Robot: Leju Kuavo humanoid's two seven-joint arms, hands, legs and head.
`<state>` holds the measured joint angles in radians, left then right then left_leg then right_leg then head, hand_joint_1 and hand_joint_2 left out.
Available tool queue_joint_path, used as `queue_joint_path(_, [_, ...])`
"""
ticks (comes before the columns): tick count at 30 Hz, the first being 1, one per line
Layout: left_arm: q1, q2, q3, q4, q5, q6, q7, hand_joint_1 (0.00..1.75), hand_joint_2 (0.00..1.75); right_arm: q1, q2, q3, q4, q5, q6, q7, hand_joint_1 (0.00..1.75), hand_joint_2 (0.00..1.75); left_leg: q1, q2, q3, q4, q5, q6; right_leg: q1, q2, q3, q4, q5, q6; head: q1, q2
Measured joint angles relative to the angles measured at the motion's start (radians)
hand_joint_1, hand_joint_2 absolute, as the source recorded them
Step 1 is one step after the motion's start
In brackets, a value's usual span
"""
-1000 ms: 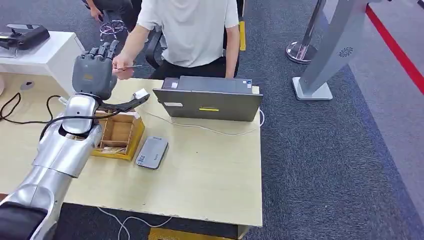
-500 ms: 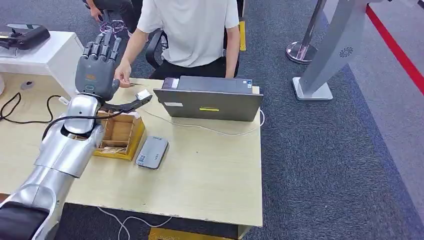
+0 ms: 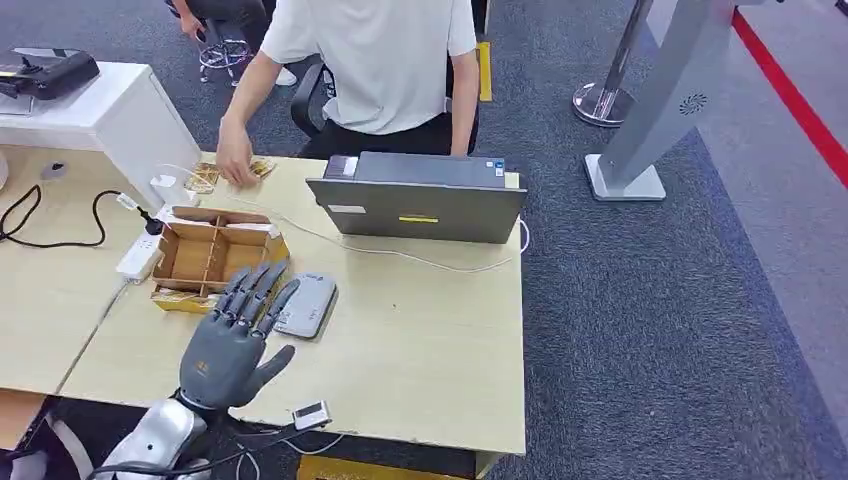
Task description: Pass the card to the sensor for recognition and then transmit it.
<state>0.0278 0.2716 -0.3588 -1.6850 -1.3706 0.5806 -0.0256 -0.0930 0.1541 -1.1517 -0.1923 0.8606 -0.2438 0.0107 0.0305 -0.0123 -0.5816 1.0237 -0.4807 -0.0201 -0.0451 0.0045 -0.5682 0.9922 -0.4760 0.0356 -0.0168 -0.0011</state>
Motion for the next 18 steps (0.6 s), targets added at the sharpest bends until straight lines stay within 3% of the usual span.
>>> queue_joint_path(10, [-0.047, -0.007, 0.181, 0.189, -0.03, 0.017, 0.034, 0.0, 1.75, -0.001, -0.005, 0.002, 0.0, 0.039, 0.0, 0.002, 0.0, 0.0, 0.0, -0.001, 0.001, 0.0, 0.003, 0.0, 0.0, 0.0, 0.0, 0.0, 0.002, -0.002, 0.0, 0.0])
queue_joint_path(18, [-0.104, -0.019, 0.246, 0.341, -0.044, 0.052, 0.024, 0.0, 1.75, -0.002, -0.006, 0.009, 0.0, 0.05, 0.0, 0.011, 0.0, 0.0, 0.0, -0.001, 0.001, 0.0, 0.003, 0.0, 0.0, 0.0, 0.0, 0.0, 0.002, -0.002, 0.0, 0.0])
